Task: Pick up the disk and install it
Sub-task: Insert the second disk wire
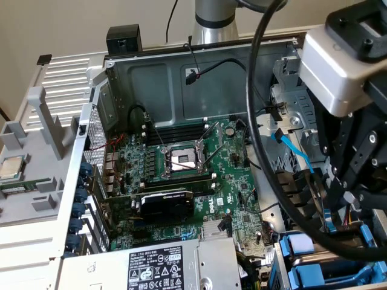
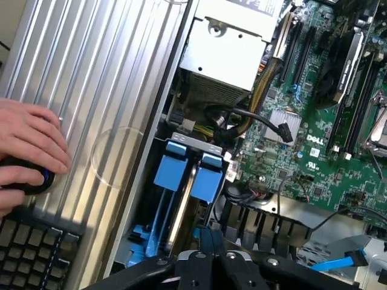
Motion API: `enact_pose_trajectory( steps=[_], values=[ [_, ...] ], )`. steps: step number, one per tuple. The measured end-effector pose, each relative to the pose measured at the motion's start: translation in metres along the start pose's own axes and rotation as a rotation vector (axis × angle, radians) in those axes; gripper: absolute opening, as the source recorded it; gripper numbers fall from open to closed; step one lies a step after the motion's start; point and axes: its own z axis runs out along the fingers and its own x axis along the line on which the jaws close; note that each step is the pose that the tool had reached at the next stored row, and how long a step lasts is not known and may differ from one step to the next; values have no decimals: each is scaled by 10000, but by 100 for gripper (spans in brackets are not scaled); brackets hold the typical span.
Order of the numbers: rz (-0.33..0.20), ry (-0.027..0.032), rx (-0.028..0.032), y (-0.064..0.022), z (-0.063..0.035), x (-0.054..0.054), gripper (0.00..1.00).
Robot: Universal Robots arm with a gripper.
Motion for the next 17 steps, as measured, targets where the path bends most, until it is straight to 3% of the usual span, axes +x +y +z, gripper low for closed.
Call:
enact_pose_trajectory(
  steps=[6, 13, 17],
  values=[
    [-798, -6, 27, -5, -4, 1, 11],
    [-1519, -23, 2, -30, -5, 9, 11],
    [-2197, -21, -29, -31, -5, 11, 11]
  ],
)
